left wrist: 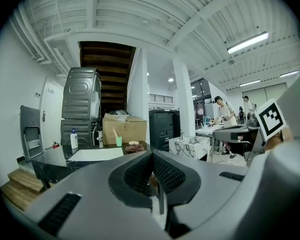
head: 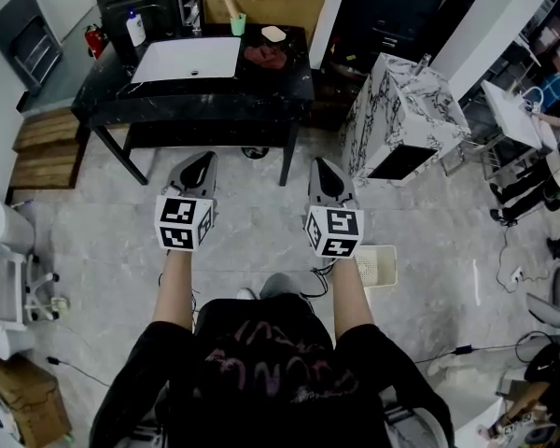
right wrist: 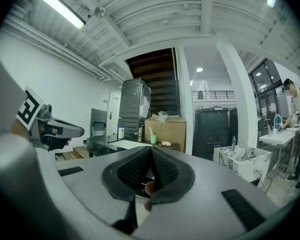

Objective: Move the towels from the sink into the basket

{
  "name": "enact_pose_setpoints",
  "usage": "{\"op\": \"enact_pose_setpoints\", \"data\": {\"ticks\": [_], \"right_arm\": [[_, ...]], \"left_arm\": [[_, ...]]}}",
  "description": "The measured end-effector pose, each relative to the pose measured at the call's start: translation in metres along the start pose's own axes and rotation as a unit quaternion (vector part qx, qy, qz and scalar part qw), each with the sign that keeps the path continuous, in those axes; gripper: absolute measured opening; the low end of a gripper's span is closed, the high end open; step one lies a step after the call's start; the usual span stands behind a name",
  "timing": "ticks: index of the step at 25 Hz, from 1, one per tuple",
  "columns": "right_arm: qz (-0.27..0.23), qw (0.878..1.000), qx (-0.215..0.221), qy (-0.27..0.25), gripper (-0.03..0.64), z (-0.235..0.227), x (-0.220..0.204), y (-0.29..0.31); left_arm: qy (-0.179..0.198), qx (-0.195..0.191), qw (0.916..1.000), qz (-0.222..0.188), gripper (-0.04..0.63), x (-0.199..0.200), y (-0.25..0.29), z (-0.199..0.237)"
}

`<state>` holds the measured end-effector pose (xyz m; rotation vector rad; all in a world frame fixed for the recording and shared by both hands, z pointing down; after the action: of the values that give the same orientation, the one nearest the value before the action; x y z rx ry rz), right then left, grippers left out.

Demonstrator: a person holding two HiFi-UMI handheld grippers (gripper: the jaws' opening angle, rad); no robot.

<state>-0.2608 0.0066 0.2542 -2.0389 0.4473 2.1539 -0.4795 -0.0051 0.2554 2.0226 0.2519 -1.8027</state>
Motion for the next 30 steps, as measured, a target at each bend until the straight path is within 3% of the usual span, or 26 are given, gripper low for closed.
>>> {"op": "enact_pose_setpoints", "data": {"ticks": [12, 30], "right_arm": [[0.011, 1.000, 0.026, -0.001, 0.015, -0.021, -0.009, 0.071], [0.007, 0.997, 0.065, 0.031, 0.015, -0.161, -0.008, 0.280]], "left_arm": [[0.001, -0.002, 0.9999, 0.015, 0.017, -0.009, 0.066, 0.029], [0.004, 0.024, 0.9984, 0.052, 0.017, 0.009, 0.300, 0.058]]}}
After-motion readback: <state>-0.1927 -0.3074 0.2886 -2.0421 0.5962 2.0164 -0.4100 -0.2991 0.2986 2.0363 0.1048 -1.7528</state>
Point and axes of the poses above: the fingertips, and each gripper's own axes: y forward along the fingers, z to its left, x out of its top, the point moved 1 cm from there along -y, backward along the fingers, and after that the axes turned 2 degrees about x, right-handed, at the moved point
